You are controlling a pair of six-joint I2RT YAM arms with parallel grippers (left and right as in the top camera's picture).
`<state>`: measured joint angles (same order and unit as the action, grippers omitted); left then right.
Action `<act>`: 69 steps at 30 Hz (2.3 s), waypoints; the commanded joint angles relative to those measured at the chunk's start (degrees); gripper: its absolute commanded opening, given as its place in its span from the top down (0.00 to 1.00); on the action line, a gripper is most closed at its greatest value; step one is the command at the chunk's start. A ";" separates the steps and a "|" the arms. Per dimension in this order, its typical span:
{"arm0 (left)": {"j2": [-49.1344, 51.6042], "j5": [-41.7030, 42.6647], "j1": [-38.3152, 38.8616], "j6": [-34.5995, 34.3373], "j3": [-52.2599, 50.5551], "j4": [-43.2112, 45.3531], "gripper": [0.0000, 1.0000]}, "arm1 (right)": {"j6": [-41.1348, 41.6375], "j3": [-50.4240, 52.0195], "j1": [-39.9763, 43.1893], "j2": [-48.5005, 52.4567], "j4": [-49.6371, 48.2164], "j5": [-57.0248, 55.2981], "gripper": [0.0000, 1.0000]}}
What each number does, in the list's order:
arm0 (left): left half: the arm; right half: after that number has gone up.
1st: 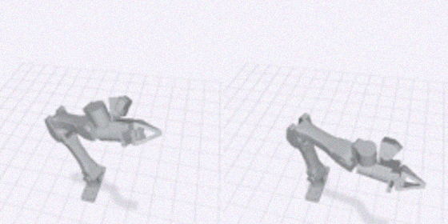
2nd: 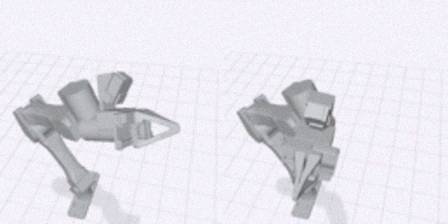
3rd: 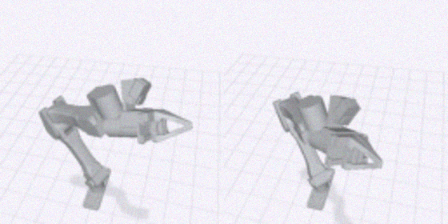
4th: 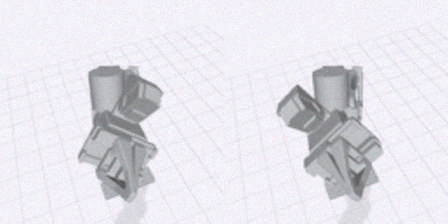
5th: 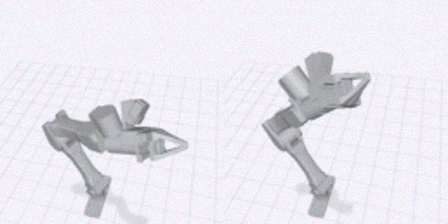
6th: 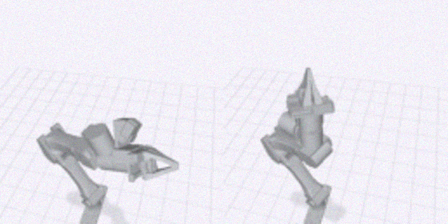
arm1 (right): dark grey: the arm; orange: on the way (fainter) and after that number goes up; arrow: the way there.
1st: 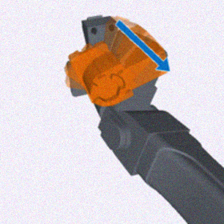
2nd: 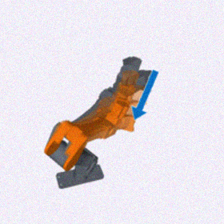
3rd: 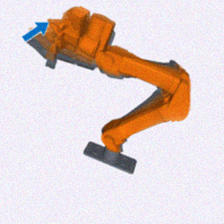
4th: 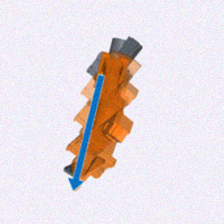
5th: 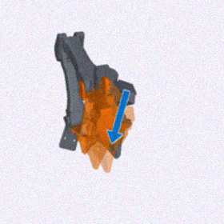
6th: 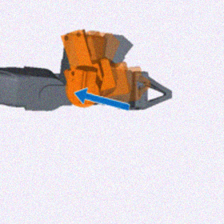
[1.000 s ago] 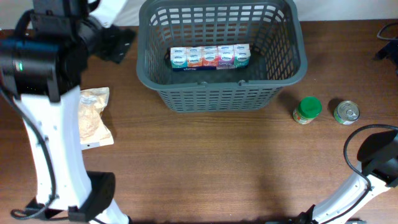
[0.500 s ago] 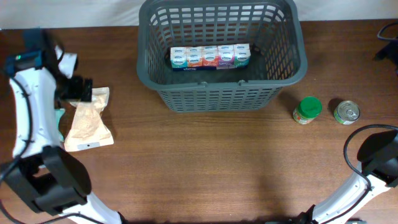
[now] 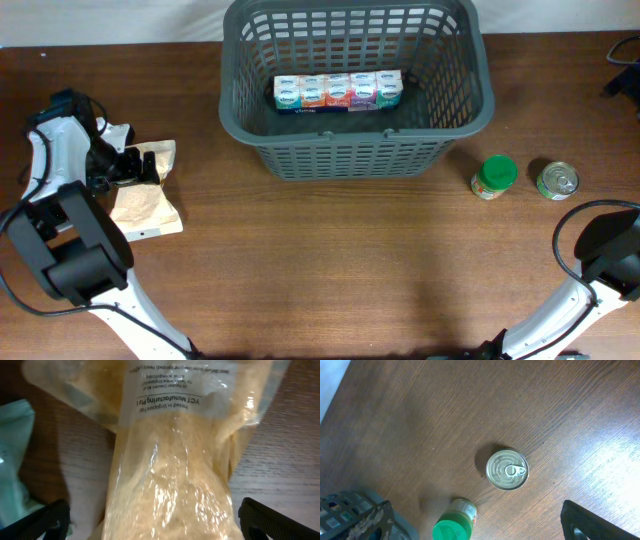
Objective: Pack container
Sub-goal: 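Grasp the tan plastic food bag with the left gripper, then carry the tan bag into the basket and release it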
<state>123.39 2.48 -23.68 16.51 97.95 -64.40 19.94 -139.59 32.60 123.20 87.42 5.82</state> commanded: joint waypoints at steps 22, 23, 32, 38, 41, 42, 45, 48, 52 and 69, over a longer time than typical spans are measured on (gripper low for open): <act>7.85 -5.95 6.58 -0.44 8.85 -6.64 0.98 | 0.31 -0.09 0.04 0.17 0.00 -0.50 0.01; 7.85 -5.92 6.84 -0.46 11.98 -8.26 0.98 | 0.28 -0.09 0.04 0.17 0.00 -0.52 0.01; 7.82 -2.56 11.61 -0.33 57.68 -15.87 0.98 | 0.28 -0.09 0.04 0.17 0.02 -0.52 0.01; 7.82 8.37 17.55 7.30 79.10 -12.09 0.98 | 0.28 -0.09 0.04 0.17 0.02 -0.52 0.01; 6.62 16.28 23.37 14.25 81.79 -9.86 0.98 | 0.28 -0.09 0.04 0.17 0.00 -0.52 0.01; 6.56 17.42 24.65 15.39 81.77 -9.62 0.98 | 0.31 -0.09 0.04 0.17 0.02 -0.50 0.01; 6.86 19.63 29.40 20.50 80.46 -9.62 0.98 | 0.28 -0.09 0.04 0.17 0.02 -0.52 0.01; 7.13 19.61 34.25 26.03 76.46 -9.40 0.98 | 0.31 -0.09 0.04 0.17 0.02 -0.50 0.01; 7.15 18.21 40.09 34.53 68.59 -8.44 0.98 | 0.28 -0.09 0.04 0.17 0.02 -0.52 0.01; 14.60 16.20 50.49 41.05 46.40 0.33 0.98 | 0.31 -0.09 0.04 0.17 0.00 -0.52 0.01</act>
<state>137.19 18.61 24.64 56.01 144.40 -64.45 19.94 -139.59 32.60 123.20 87.42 5.80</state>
